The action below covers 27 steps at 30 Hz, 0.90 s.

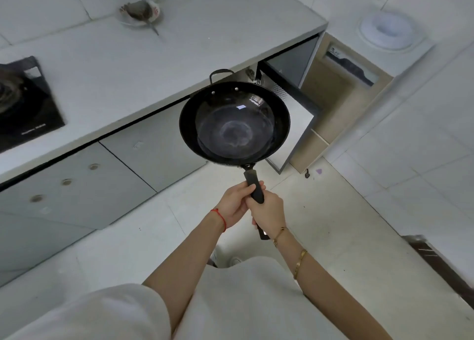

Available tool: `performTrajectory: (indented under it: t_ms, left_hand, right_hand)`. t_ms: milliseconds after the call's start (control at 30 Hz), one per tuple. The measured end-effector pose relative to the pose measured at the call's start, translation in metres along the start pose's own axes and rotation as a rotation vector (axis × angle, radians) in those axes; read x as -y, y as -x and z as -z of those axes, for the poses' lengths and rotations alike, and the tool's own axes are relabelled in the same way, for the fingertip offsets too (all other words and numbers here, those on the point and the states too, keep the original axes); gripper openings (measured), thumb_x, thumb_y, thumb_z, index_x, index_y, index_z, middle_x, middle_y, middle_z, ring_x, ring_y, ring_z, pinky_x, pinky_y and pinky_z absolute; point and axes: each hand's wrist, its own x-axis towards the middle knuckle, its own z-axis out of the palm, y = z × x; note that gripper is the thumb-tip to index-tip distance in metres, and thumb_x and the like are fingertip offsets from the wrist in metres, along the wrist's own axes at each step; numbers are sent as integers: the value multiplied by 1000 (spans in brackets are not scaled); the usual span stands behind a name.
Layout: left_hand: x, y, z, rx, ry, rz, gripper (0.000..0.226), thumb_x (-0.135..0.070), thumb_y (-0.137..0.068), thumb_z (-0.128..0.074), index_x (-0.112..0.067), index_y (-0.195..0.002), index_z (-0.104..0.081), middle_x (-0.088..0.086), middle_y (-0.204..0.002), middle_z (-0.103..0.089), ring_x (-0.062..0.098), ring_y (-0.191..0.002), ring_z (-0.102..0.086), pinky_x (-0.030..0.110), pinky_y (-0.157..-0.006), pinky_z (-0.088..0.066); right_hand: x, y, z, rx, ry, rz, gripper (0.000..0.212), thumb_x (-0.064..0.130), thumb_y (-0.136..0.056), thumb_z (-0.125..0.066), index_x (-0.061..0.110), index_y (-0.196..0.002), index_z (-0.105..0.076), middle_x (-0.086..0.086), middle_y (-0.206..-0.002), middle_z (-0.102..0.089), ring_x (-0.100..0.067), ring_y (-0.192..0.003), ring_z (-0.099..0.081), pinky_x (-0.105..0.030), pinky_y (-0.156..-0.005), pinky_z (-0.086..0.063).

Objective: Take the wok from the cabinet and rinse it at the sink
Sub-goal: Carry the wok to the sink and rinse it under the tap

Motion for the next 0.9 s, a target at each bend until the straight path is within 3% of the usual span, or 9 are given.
performTrajectory:
  t_ms: [200, 667, 900]
  left_hand:
    - [16, 30, -7, -69, 70, -123, 39, -7, -101, -46, 12, -135, -48, 15, -123, -62, 24, -117, -58, 36, -106, -44]
    - [50, 106, 42, -355, 287, -445, 28, -11, -99, -52, 0, -122, -64, 11, -120, -69, 19, -110, -66, 26, -85, -56]
    - [64, 150, 80, -524, 414, -609, 27, -13, -98, -55, -1, -119, -67, 10, -117, -72, 19, -106, -69, 28, -84, -58]
  right_hand:
    - [-1, 16, 7, 120, 30, 81, 18, 25, -87, -59, 12, -74, -62, -4, -49, -60, -11, -33, -57, -16, -34, -41]
    - [14, 54, -38, 527, 101, 290, 15, 18, -86, -59, 12, -73, -59, -13, -56, -60, -20, -39, -55, -23, -35, -43]
    - [32, 79, -85, 739, 195, 407, 18, 21, -88, -59, 15, -71, -59, -10, -54, -60, -18, -36, -56, -25, -36, -44]
